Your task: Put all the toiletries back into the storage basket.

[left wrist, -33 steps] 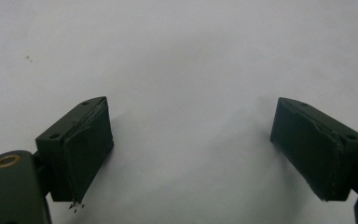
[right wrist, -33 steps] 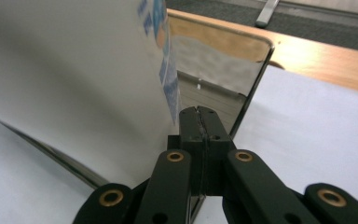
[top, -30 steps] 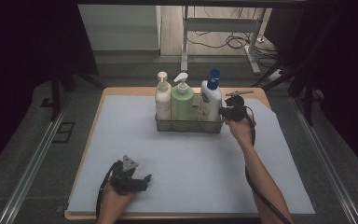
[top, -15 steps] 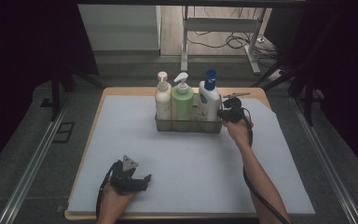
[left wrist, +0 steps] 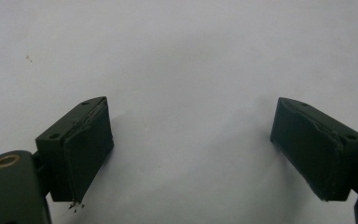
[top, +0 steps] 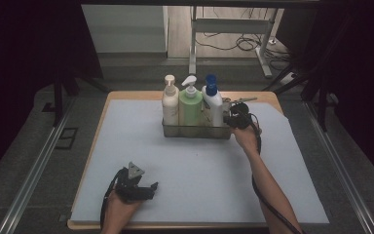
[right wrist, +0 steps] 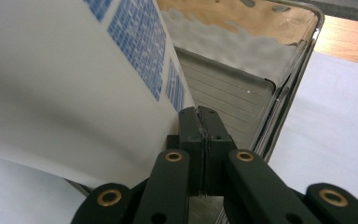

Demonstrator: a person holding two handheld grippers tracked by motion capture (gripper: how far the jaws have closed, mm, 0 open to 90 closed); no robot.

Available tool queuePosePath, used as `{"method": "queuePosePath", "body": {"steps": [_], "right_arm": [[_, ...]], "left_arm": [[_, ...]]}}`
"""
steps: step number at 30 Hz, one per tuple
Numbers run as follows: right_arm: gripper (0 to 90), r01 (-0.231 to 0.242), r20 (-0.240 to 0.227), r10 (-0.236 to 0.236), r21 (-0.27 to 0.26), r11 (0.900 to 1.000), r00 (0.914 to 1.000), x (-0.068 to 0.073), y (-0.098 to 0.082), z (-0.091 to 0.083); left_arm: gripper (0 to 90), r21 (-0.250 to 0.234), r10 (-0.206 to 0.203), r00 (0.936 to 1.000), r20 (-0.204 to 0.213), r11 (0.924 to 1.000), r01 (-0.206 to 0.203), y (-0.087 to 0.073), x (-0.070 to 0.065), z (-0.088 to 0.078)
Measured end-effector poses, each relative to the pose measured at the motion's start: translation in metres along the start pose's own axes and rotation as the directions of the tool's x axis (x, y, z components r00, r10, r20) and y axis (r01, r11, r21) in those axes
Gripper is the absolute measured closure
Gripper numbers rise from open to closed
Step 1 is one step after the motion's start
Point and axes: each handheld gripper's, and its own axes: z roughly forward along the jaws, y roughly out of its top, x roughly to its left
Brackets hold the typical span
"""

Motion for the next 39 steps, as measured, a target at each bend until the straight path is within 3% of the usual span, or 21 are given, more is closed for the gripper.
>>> {"method": "queuePosePath", "body": {"steps": [18,29,31,39], "right_arm": [[88.4,0.022,-0.003,-0.022,0.016,1.000,0.9998,0.005,-0.002,0.005],[89.3,0.051,-0.038,-0.050,0.026,0.998,0.9980,0.019,-0.001,0.010],[89.4,0.060,-0.027,-0.059,0.029,0.998,0.9979,0.021,-0.001,0.010],[89.8,0.048,-0.032,-0.047,0.028,0.998,0.9984,0.021,-0.001,0.009]], "left_arm": [[12.3,0.000,0.000,1.0000,0.000,1.0000,0.000,0.000,0.000,0.000],[12.3,0.000,0.001,1.0000,-0.001,1.0000,-0.001,0.000,0.000,0.000],[12.3,0.000,0.001,1.0000,-0.001,1.0000,-0.001,0.000,0.000,0.000],[12.3,0.001,0.002,1.0000,-0.001,1.0000,-0.002,0.000,0.000,0.000]]}}
